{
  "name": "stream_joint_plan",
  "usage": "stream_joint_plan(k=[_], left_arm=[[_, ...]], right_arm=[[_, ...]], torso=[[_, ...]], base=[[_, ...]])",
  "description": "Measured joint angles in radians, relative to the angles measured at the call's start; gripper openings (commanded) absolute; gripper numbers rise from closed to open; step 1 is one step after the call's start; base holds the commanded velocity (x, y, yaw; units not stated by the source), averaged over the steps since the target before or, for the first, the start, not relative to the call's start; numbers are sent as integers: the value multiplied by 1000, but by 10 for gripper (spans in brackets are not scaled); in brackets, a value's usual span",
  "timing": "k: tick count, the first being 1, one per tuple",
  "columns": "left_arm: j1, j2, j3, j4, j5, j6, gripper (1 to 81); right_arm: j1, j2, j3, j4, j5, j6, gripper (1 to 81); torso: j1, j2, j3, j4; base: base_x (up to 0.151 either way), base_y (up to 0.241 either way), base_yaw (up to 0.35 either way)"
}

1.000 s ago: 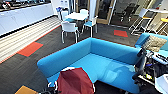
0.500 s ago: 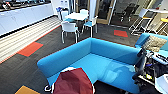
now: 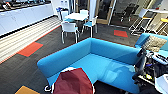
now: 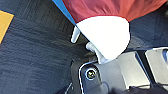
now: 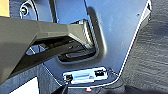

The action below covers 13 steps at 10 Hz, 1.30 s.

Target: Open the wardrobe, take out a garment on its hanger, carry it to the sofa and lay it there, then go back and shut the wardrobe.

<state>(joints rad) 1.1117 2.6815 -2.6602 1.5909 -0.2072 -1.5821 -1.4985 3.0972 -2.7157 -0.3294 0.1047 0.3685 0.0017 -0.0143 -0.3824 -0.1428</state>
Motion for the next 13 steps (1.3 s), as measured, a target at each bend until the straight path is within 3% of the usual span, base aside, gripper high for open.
stream_joint_plan(k=[5, 8, 13], left_arm=[[149, 60, -6, 232, -94, 7, 811], [195, 123, -14, 243, -98, 9, 811], [217, 184, -83, 249, -108, 9, 811]], right_arm=[[0, 0, 0, 0, 0, 0, 811], [0, 0, 0, 0, 0, 0, 811], [-5, -2, -2, 0, -1, 0, 811]], torso=[[-1, 0, 1, 0], [-2, 0, 1, 0], [-3, -1, 2, 0]], base=[[0, 0, 0], [0, 0, 0], [-71, 0, 0]])
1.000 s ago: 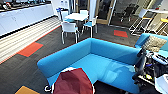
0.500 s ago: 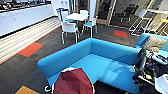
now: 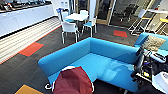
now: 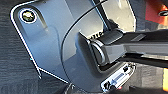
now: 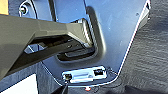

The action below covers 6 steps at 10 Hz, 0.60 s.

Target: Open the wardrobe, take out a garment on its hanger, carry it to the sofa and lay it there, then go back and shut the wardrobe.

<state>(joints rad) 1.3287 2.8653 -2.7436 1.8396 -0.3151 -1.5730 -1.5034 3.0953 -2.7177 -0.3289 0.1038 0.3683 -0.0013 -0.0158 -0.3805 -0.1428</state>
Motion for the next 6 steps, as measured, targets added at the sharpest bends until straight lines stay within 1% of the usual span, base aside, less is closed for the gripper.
stream_joint_plan(k=[5, 6], left_arm=[[-9, -5, -1, 3, 1, 0, 811], [0, -3, -1, 4, 1, 0, 811]], right_arm=[[10, 2, 0, 0, 1, 0, 811], [3, 1, 0, 0, -2, 0, 811]], torso=[[1, -1, 1, 0], [0, -2, 1, 0]], base=[[-69, 0, 0], [0, 0, 0]])
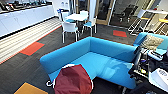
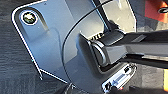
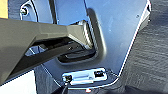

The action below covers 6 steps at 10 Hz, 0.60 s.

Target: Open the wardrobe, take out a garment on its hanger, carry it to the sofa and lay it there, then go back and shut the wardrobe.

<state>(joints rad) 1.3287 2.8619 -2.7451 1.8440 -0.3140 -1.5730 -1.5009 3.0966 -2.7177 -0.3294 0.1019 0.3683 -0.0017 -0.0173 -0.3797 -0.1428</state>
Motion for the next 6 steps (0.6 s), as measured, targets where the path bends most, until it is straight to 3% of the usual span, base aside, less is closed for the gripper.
stream_joint_plan(k=[6], left_arm=[[-2, 7, -2, 4, 9, 0, 811]], right_arm=[[0, 0, 0, 0, 2, 0, 811]], torso=[[1, 0, 0, 0]], base=[[0, 0, 0]])
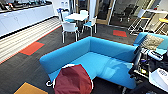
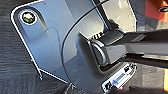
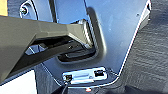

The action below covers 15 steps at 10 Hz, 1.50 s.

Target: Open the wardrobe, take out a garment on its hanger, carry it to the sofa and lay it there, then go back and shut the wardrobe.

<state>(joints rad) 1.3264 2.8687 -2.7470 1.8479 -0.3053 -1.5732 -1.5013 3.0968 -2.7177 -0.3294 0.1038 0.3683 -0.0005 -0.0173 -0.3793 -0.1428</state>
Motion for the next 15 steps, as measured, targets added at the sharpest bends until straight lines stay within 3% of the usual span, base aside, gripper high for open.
stream_joint_plan(k=[2, 4, 6, 10, 12, 15], left_arm=[[16, 24, -8, 0, 5, -1, 811], [22, 51, -38, 0, 42, -2, 811], [33, 82, -50, 0, 142, -4, 811], [59, 101, -51, 0, 164, -2, 811], [62, 111, -51, 0, 167, -2, 811], [65, 112, -51, 0, 167, -3, 811]], right_arm=[[-1, 0, 0, 0, -1, 0, 811], [-8, -1, 0, 0, -1, 0, 811], [-22, -3, -3, 0, -7, 0, 811], [-37, -3, -3, -1, -19, 0, 811], [-40, -6, -3, -1, -20, 0, 811], [-44, -5, -5, -1, -23, 0, 811]], torso=[[1, 0, 24, 0], [1, 0, 89, 0], [0, 0, 160, 0], [-1, -1, 299, 0], [-1, -2, 322, 0], [-1, -3, 322, 0]], base=[[0, 0, 0], [0, 0, 0], [0, 0, 0], [0, 0, 0], [0, 0, 0], [0, 0, 0]])
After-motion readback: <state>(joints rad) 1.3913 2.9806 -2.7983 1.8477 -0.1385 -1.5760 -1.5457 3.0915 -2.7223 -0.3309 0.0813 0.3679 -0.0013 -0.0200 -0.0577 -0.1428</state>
